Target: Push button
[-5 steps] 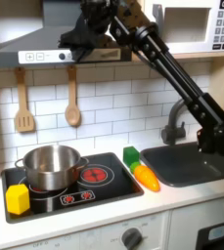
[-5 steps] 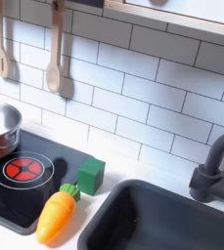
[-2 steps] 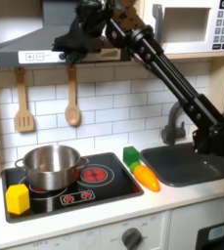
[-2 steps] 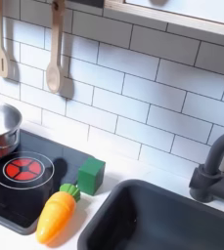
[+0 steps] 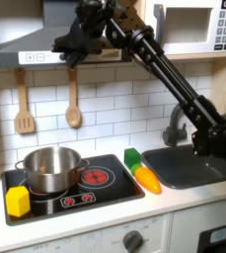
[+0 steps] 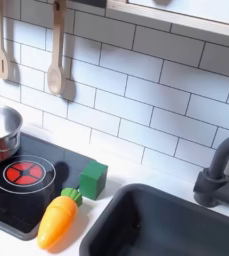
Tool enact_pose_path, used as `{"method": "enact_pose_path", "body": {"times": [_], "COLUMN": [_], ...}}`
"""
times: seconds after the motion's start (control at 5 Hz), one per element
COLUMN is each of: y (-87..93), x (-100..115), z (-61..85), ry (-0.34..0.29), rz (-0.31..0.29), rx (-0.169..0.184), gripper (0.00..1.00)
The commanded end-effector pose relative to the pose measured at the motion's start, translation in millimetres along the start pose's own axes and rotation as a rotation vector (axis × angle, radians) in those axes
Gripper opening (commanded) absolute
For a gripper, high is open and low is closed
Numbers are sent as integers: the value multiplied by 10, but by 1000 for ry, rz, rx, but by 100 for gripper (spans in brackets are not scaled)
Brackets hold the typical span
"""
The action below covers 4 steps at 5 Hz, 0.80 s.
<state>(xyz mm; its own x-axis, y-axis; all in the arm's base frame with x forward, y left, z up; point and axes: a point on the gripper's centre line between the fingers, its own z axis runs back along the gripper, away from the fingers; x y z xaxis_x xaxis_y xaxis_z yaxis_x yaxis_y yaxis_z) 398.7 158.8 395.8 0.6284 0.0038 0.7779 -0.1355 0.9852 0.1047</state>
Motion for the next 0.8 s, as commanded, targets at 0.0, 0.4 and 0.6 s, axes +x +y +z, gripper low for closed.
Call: {"method": "enact_pose_path", "body": {"times": [0.0,0.4,0.6], "y": [-67,-568,-702], "x": [-125,-295,-315], "z": [106,576,723], "ry": [16,-60,-81], "rz": [-24,-84,-112], "rx": [36,16,69], "gripper": [0,100,100]}}
